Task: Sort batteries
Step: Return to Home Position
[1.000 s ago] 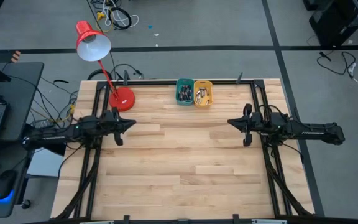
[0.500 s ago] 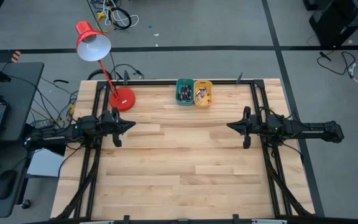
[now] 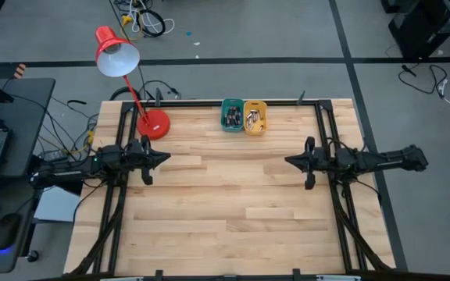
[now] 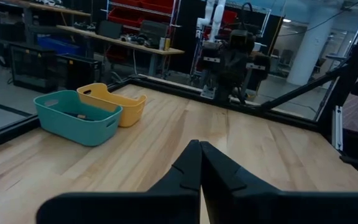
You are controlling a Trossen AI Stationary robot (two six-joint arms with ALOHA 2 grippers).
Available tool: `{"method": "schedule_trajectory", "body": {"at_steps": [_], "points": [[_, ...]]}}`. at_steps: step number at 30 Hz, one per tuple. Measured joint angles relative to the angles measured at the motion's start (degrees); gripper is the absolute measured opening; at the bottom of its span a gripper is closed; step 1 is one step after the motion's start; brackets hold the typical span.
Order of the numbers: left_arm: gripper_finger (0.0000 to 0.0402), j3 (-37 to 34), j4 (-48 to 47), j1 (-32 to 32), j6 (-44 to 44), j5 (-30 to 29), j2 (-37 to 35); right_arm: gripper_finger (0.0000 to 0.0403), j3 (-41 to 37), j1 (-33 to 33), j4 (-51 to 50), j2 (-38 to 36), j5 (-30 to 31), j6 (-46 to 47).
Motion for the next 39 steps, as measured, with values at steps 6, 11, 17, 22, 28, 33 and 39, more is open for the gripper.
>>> {"method": "schedule_trajectory", "body": {"at_steps": [6, 11, 17, 22, 28, 33, 39], "points": [[0.0006, 0.0, 0.1, 0.0, 0.3, -0.8, 0.0, 0.0, -0.9, 3.0, 1.8, -0.2, 0.0, -3.3], [0.0005, 0.0, 0.1, 0.0, 0.5, -2.4, 0.0, 0.0, -0.9, 4.0, 1.8, -1.1, 0.0, -5.4], [0.0005, 0.0, -0.1, 0.0, 1.0, -2.8, 0.0, 0.0, -0.9, 4.0, 1.2, -3.7, -3.0, -6.2], [0.0005, 0.1, -0.1, 0.0, 0.7, -2.7, 0.0, 0.0, -0.1, 3.9, -0.8, -5.9, -3.6, -5.9], [0.0005, 0.0, 0.7, 0.0, 0.0, -2.4, 0.0, 0.0, -0.1, 3.8, -1.1, -5.8, -3.6, -6.7], [0.0005, 0.0, 0.1, 0.0, -0.4, -2.3, 0.0, 0.0, -0.1, 2.6, -1.1, -5.8, -3.3, -7.0], [0.0005, -1.1, 2.5, 0.0, -0.4, 1.1, 0.0, 0.0003, -0.1, 1.5, -1.0, -5.8, -2.6, -7.2]]}}
